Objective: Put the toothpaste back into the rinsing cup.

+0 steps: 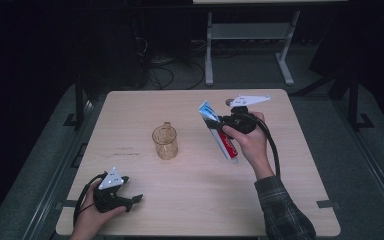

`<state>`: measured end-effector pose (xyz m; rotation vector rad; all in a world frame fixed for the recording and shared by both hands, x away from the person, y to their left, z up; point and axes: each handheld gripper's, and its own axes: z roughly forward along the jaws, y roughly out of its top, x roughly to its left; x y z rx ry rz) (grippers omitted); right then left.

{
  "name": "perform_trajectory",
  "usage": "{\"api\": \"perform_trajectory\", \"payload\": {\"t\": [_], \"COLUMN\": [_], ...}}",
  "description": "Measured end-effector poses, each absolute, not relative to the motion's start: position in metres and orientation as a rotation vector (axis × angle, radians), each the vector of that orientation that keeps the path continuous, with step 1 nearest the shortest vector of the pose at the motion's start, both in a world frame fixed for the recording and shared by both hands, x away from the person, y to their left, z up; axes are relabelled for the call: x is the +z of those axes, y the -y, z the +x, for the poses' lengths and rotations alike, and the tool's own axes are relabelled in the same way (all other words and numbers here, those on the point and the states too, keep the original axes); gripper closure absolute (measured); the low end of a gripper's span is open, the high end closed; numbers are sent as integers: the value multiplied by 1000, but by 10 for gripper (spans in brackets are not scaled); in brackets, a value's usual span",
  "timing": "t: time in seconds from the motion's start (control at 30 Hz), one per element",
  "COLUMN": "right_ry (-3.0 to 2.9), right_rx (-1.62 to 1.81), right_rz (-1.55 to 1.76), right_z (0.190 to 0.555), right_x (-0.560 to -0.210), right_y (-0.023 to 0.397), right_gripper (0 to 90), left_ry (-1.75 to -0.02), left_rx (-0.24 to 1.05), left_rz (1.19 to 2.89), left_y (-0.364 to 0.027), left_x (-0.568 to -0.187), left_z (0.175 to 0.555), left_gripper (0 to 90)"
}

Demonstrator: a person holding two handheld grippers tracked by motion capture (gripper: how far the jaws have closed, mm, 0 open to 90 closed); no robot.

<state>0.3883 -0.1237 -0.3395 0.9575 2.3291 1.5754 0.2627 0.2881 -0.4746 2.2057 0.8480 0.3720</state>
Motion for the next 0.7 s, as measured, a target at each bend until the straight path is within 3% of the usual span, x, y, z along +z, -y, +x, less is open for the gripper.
{"api": "perform_trajectory", "payload": {"t": [0.7], "right_ry": [-2359], "right_rx": [1603], "right_rz": [883], "right_z": [412], "right_x": [-322], "right_y": [82], "right_gripper": [721], "left_ry": [-843], "left_rx": [368], "left_rz": [2205], "left_y": [-288], "left_x": [-475], "left_z": [262], "left_gripper": [138]}}
